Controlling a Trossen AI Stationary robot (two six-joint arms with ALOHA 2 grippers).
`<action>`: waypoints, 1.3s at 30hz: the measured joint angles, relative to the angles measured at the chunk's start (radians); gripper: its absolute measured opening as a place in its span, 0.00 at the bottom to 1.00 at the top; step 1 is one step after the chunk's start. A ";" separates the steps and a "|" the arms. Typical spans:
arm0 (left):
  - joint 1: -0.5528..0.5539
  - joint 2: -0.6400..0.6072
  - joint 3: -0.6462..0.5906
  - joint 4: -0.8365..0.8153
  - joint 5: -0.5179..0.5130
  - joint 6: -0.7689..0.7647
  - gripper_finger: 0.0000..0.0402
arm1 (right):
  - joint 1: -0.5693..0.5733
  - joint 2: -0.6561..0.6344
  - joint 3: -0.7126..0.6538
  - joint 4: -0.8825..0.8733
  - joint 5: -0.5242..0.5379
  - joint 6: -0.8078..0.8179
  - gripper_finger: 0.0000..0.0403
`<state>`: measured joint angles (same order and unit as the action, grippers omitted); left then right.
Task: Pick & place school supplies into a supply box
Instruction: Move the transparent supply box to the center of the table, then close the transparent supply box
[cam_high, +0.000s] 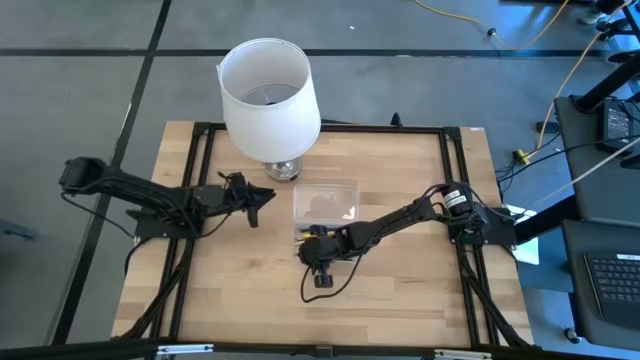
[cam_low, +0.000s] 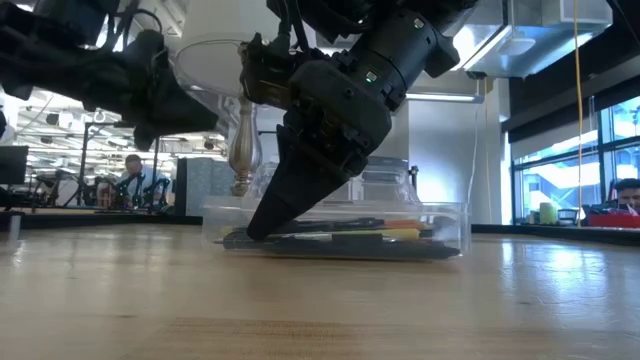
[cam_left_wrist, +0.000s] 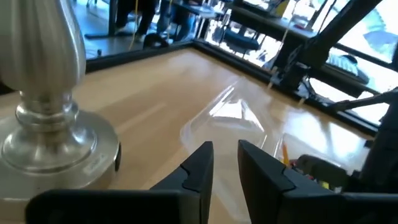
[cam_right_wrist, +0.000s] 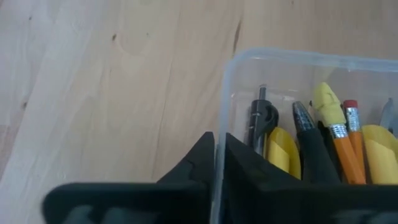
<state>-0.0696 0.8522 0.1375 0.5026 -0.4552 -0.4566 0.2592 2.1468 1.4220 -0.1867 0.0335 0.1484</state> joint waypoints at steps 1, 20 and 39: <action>0.000 0.013 0.000 0.005 -0.003 -0.003 0.16 | 0.000 0.000 0.000 0.001 0.001 0.000 0.05; 0.209 0.260 0.028 -0.050 0.041 -0.179 0.01 | 0.007 -0.002 0.000 0.012 0.027 0.055 0.02; 0.366 0.598 0.251 -0.050 0.350 0.013 0.00 | 0.008 -0.002 0.000 0.017 0.019 0.052 0.02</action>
<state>0.2966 1.4499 0.3884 0.4522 -0.1055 -0.4438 0.2676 2.1448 1.4220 -0.1696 0.0521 0.2008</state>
